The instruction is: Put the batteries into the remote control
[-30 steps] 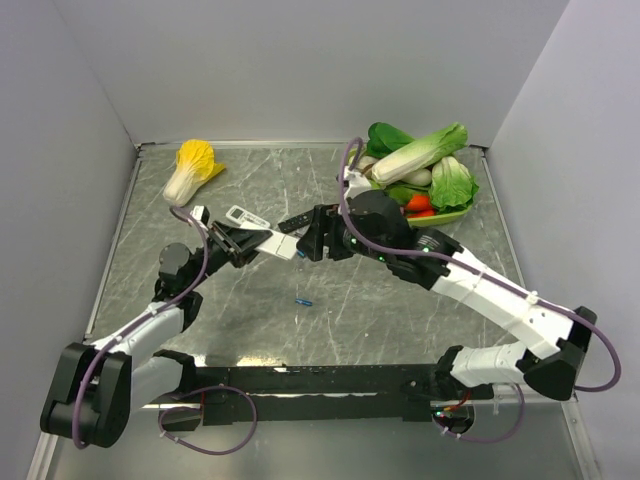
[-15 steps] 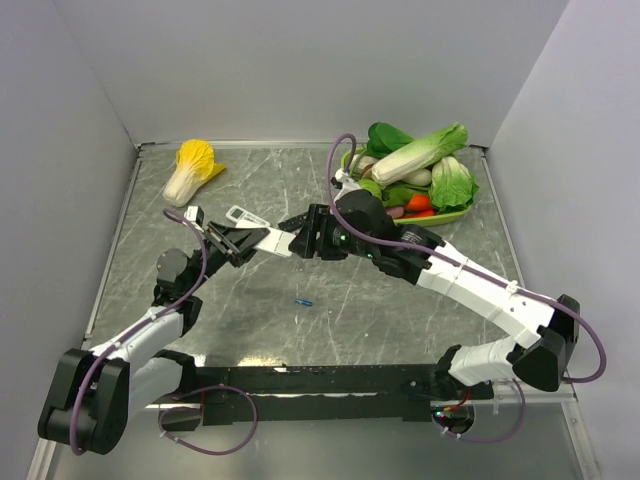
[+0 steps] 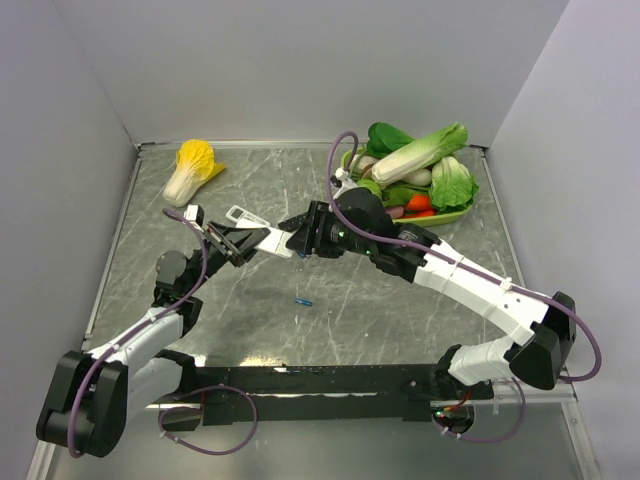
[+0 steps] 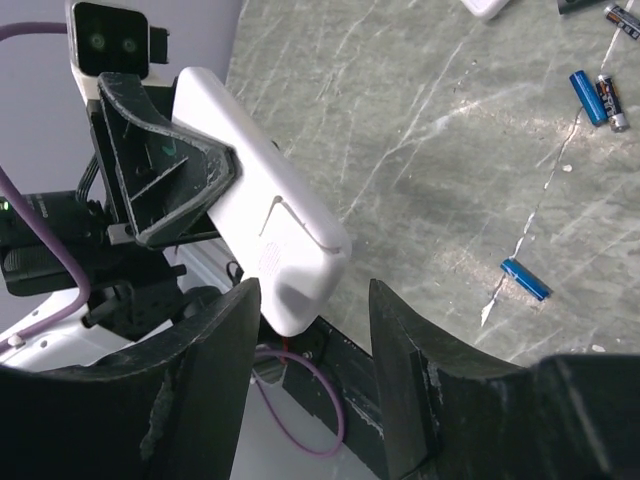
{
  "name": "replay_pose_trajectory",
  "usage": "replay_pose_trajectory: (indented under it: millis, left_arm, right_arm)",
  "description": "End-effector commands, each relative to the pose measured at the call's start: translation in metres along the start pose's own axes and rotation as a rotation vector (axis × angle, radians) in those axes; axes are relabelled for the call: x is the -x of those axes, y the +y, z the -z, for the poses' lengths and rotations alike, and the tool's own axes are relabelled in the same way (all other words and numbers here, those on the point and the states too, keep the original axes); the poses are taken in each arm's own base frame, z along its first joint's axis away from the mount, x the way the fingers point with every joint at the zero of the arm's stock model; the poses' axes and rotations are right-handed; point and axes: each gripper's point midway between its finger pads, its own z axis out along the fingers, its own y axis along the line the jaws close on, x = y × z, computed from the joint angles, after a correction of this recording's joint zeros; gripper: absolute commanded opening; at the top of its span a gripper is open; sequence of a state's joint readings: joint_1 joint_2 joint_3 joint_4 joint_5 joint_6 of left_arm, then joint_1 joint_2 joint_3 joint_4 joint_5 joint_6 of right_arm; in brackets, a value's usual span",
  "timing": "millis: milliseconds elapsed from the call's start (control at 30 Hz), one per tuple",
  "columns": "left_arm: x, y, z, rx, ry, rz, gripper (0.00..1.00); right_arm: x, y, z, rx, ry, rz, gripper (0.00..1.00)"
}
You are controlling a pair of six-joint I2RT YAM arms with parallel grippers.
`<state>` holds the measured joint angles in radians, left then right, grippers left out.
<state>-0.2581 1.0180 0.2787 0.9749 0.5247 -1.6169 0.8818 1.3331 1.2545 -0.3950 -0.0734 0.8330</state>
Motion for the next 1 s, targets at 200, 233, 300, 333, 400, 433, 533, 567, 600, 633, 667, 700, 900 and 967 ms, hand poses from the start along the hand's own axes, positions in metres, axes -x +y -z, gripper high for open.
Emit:
replay_pose_trajectory:
  millis: [200, 233, 300, 333, 400, 433, 533, 567, 600, 633, 667, 700, 900, 967]
  left_arm:
    - [-0.002, -0.029, 0.001, -0.098, -0.001, -0.101, 0.06]
    - [-0.003, -0.03, 0.001, -0.098, 0.005, -0.103, 0.06]
    - [-0.004, -0.03, 0.001, -0.101, 0.01, -0.107, 0.06]
    - [-0.004, -0.031, 0.001, -0.103, 0.01, -0.109, 0.06]
    - [-0.004, -0.03, 0.001, -0.101, 0.01, -0.107, 0.06]
    - [-0.004, -0.031, 0.002, -0.102, 0.008, -0.109, 0.06]
    - [-0.004, -0.034, 0.002, -0.113, 0.01, -0.105, 0.06]
    - [-0.005, -0.035, 0.002, -0.118, 0.01, -0.104, 0.06]
    - [-0.004, -0.037, 0.002, -0.121, 0.006, -0.099, 0.06]
    - [-0.004, -0.039, 0.002, -0.127, 0.002, -0.099, 0.06]
    - [-0.003, -0.039, 0.002, -0.125, -0.001, -0.097, 0.06]
    - [-0.004, -0.04, 0.001, -0.127, -0.002, -0.096, 0.06]
    - [-0.002, -0.046, 0.004, -0.167, -0.06, -0.047, 0.06]
    - [0.001, -0.05, 0.006, -0.188, -0.09, -0.032, 0.07]
  right_arm:
    - [0.003, -0.006, -0.008, 0.006, 0.004, -0.021, 0.4]
    - [0.004, -0.006, -0.008, 0.006, 0.002, -0.017, 0.37]
    - [0.005, -0.006, -0.006, 0.005, 0.001, -0.004, 0.31]
    - [0.005, -0.007, -0.006, 0.003, 0.003, 0.002, 0.28]
    - [0.007, -0.009, -0.004, -0.003, -0.002, 0.008, 0.27]
    - [0.006, -0.009, -0.004, -0.002, -0.003, 0.009, 0.26]
    - [0.007, -0.008, -0.004, 0.003, -0.005, 0.01, 0.25]
    - [0.008, -0.008, -0.004, 0.003, -0.009, -0.003, 0.21]
    - [0.006, -0.009, -0.004, 0.001, -0.009, -0.011, 0.2]
    - [0.008, -0.007, -0.004, 0.013, -0.021, -0.019, 0.18]
    - [0.01, -0.007, -0.004, 0.013, -0.033, -0.035, 0.15]
    - [0.007, -0.01, -0.004, 0.011, -0.035, -0.044, 0.13]
    - [0.013, -0.018, 0.002, 0.019, -0.13, -0.13, 0.0]
    - [0.013, -0.02, 0.005, 0.047, -0.162, -0.166, 0.0]
